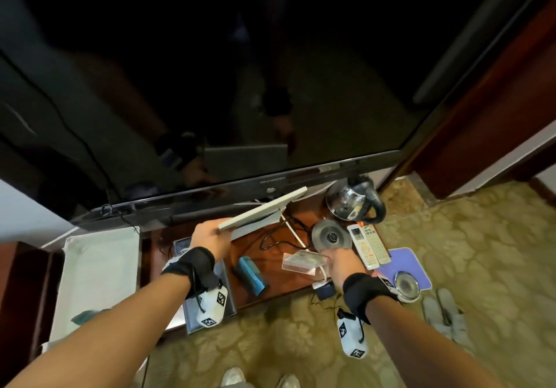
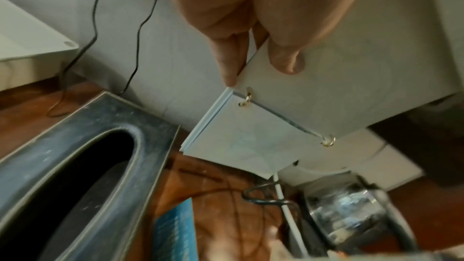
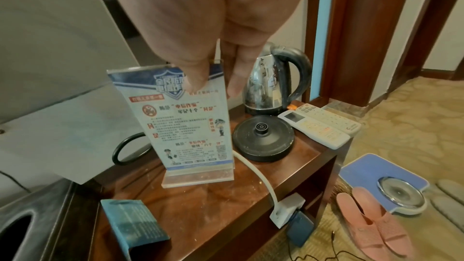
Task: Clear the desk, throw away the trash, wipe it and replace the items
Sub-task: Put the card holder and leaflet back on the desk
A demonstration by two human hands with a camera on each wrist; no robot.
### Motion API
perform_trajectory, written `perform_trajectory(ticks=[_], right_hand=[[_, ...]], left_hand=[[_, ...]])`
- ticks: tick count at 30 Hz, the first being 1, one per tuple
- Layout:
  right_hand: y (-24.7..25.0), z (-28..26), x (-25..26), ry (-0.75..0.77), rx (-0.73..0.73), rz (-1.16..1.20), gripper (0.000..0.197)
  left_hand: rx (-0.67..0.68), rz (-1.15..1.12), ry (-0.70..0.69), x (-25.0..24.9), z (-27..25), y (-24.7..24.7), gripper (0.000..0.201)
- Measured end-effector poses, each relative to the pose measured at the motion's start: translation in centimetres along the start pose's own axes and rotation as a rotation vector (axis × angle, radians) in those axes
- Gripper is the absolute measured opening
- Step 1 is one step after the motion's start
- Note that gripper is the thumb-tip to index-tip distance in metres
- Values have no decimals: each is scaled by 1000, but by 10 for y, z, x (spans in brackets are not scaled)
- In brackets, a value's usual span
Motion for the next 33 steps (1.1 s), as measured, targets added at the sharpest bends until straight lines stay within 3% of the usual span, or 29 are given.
perform_trajectory(ticks=[7,16,22,29,33], right_hand=[[-18,-8,4,-16,19,139,32],[-45,-1,36,73,53,186,29],[-12,-14,56,211,25,104,22],[44,-43,83,407,-81,-18,18],[60,-66,94,484,-89,-50,20]], left_hand=[[-55,48,-126,-2,-14,34,19],[-12,47,-68,15,-27,34,25],[-17,-29,5,20,-52,46,30],[-116,-176,125,15,-104,72,42],[-198,-164,188,15,-147,84,38]])
Point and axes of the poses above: each hand's wrist, its own z-axis towards the middle knuckle, its own y-axis out of the back of the hand, x = y × z, the point moved 5 cm from there along z, towards the middle knuckle, and after that the axes turned 15 degrees about z, right-handed, at the moved point
